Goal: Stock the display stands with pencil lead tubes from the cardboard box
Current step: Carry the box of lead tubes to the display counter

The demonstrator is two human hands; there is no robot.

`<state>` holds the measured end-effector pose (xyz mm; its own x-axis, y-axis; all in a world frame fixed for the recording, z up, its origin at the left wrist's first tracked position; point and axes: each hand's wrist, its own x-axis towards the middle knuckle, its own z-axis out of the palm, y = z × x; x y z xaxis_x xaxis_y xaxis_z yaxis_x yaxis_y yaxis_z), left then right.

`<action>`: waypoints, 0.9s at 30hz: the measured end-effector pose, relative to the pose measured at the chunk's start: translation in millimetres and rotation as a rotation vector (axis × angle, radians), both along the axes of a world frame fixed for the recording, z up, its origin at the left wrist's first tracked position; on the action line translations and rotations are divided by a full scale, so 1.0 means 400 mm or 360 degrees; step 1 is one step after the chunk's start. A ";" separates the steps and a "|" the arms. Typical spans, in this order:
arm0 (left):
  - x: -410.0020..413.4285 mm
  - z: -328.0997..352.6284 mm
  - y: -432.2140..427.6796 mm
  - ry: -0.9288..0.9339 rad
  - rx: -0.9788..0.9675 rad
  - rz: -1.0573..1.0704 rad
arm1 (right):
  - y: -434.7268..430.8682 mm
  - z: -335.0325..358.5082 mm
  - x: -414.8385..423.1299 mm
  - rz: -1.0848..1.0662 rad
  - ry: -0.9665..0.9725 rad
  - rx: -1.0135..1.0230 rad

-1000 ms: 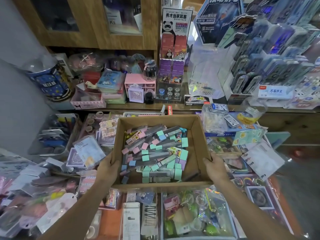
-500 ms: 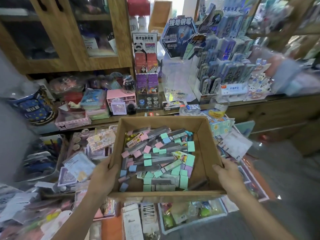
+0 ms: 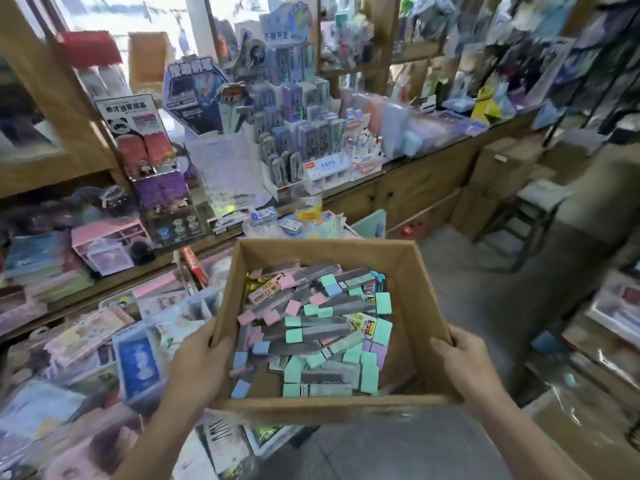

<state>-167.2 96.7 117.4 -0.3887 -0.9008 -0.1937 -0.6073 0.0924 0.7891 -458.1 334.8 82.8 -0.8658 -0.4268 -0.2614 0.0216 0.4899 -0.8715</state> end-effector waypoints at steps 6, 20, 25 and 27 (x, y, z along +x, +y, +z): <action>-0.262 -0.012 0.158 0.0015 0.0042 -0.0167 | 0.212 -0.006 -0.209 -0.0122 -0.0024 0.0081; -0.959 0.012 0.388 0.0086 0.0108 -0.0380 | 0.541 0.032 -0.759 -0.0391 0.0063 0.0185; -1.206 -0.022 0.334 0.0010 0.0085 -0.0420 | 0.520 0.017 -0.948 -0.0517 0.0055 0.0185; -1.313 -0.036 0.298 0.0010 0.0072 -0.0473 | 0.491 0.011 -1.026 -0.0567 0.0043 0.0194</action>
<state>-692.3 215.7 103.0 -0.6353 -0.7378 -0.2279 -0.5539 0.2297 0.8003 -868.6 531.3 87.3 -0.9616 -0.0646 -0.2666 0.1872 0.5558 -0.8100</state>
